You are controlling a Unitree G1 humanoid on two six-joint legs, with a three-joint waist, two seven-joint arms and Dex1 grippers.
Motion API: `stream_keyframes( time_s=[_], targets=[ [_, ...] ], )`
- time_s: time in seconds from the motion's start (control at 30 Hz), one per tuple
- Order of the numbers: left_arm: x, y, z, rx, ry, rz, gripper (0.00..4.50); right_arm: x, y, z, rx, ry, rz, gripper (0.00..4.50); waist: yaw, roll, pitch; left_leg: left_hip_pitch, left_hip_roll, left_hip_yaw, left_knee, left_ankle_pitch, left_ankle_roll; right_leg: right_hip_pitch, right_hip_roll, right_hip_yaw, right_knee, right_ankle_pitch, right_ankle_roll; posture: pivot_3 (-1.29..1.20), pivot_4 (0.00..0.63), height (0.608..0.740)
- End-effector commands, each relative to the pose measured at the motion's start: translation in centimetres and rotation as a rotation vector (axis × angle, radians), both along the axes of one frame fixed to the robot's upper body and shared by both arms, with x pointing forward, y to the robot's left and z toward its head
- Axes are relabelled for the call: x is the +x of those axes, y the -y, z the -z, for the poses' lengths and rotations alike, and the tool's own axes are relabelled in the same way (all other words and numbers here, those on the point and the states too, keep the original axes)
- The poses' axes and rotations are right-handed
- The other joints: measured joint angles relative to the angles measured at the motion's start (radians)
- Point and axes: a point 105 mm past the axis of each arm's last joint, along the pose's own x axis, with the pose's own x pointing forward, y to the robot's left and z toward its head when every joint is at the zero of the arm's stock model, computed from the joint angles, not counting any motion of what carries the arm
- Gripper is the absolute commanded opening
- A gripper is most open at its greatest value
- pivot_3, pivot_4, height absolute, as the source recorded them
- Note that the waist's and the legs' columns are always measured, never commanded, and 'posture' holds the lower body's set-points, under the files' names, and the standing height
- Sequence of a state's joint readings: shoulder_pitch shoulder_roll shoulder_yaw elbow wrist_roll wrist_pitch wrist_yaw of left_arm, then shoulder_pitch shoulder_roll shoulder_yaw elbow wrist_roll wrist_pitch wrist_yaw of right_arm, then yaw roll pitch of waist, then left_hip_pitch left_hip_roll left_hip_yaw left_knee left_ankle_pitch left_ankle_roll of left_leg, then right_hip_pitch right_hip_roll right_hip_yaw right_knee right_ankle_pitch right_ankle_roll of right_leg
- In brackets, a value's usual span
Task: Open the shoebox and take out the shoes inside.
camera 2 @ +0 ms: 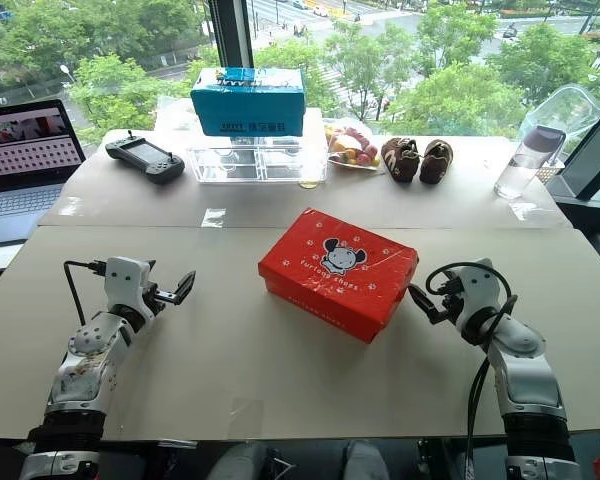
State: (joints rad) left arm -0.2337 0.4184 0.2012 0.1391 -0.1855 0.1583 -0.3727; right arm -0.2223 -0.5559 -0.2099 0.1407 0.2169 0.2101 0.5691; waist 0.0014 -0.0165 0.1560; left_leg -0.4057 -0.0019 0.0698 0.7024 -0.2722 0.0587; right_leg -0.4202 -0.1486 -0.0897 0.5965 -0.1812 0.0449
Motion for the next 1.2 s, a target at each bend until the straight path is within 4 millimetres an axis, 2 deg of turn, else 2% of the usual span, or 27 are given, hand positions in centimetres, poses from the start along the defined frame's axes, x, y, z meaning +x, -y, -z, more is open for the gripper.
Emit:
stream_keyframes(
  time_s=[0.03,0.13,0.17,0.23,0.3,0.37,0.43,0.57,0.63,0.77,0.9,1.07,1.2],
  targets=[
    [0.5,-0.4,-1.4,-0.032,0.043,0.014,4.50,-0.3,0.9,-1.6,-0.033,0.040,0.008,4.46,0.000,0.000,0.000,0.000,0.000,0.000,0.000,0.000,0.000,0.000,0.000,0.000,0.000,0.000,0.000,0.00,0.150,0.740],
    [1.5,0.2,-3.0,-0.064,0.086,0.089,4.50,-1.2,2.5,-3.0,-0.075,0.059,0.030,4.46,0.012,0.000,0.000,0.000,0.000,0.000,0.000,0.000,0.000,0.000,0.000,0.000,0.000,0.000,0.000,0.00,0.150,0.740],
    [1.6,0.3,-3.2,-0.064,0.092,0.101,4.24,-1.3,2.6,-3.2,-0.076,0.060,0.031,4.49,0.012,0.000,0.000,-0.001,0.000,0.000,0.001,0.000,0.000,0.000,0.000,-0.001,0.000,0.000,0.000,0.00,0.150,0.740],
    [2.1,1.0,-4.0,-0.058,0.108,0.154,3.74,-1.9,3.1,-3.6,-0.077,0.064,0.034,3.97,0.011,0.000,0.000,0.000,0.000,0.001,0.001,0.000,0.000,0.000,0.000,0.000,0.000,0.000,0.000,0.00,0.150,0.740],
    [3.0,1.7,-4.8,-0.021,0.124,0.189,3.07,-2.9,3.5,-3.3,-0.099,0.040,0.037,3.49,0.012,0.000,0.000,0.000,0.000,0.001,0.001,0.000,0.000,0.000,0.000,0.000,0.000,0.000,0.000,0.00,0.150,0.740],
    [3.8,2.2,-5.1,0.030,0.131,0.213,2.31,-3.5,3.3,-2.9,-0.099,0.014,0.027,2.80,0.011,0.000,0.000,0.000,0.000,0.001,0.001,0.000,0.000,0.001,0.001,-0.001,0.000,0.000,0.000,0.00,0.150,0.740],
    [4.7,3.0,-5.0,0.103,0.127,0.240,1.57,-4.0,2.5,-2.8,-0.084,-0.003,-0.001,2.08,0.010,0.000,0.000,0.000,-0.001,0.001,0.001,0.000,0.000,0.001,0.001,0.000,0.000,0.000,0.000,0.00,0.150,0.740],
    [7.0,6.9,-4.8,0.209,0.116,0.358,0.11,-4.1,-0.2,-2.5,-0.042,-0.046,-0.086,0.71,0.010,0.000,0.000,0.000,-0.001,0.001,0.001,0.000,0.001,0.001,0.001,0.000,0.000,0.001,0.000,0.00,0.150,0.740],
    [7.7,8.7,-4.2,0.242,0.094,0.416,0.00,-3.8,-1.1,-2.4,-0.046,-0.055,-0.111,0.03,0.010,0.000,0.000,0.000,-0.001,0.001,0.002,-0.002,0.004,0.001,0.001,0.000,0.000,0.001,0.000,0.00,0.150,0.740],
    [8.0,10.7,-2.8,0.317,0.061,0.508,0.00,-2.6,-1.9,-1.8,-0.067,-0.070,-0.124,0.03,0.005,-0.001,0.001,0.000,-0.001,0.003,0.002,-0.001,0.002,0.000,0.001,0.000,-0.001,0.001,0.000,0.00,0.150,0.740],
    [8.1,12.2,-2.9,0.267,0.053,0.562,0.00,-1.4,-2.9,-1.2,-0.059,-0.082,-0.165,0.03,0.002,-0.001,0.001,-0.002,-0.001,0.004,0.002,-0.001,0.002,-0.001,0.001,0.000,0.000,0.001,0.000,0.00,0.150,0.740],
    [7.1,13.9,-1.3,0.034,-0.086,0.663,0.00,1.9,-4.3,-0.5,-0.073,-0.073,-0.230,0.03,-0.002,-0.001,0.001,-0.002,-0.001,0.005,0.003,-0.001,0.003,0.000,0.001,0.000,-0.001,0.002,0.002,0.00,0.150,0.740],
    [5.5,14.0,-2.2,-0.114,-0.105,0.750,0.00,4.4,-5.9,-1.0,-0.083,-0.042,-0.299,0.03,-0.023,-0.001,0.001,-0.002,0.000,0.005,0.005,-0.001,0.003,-0.001,0.001,0.002,0.000,0.002,0.003,0.00,0.150,0.740]
  ],
)
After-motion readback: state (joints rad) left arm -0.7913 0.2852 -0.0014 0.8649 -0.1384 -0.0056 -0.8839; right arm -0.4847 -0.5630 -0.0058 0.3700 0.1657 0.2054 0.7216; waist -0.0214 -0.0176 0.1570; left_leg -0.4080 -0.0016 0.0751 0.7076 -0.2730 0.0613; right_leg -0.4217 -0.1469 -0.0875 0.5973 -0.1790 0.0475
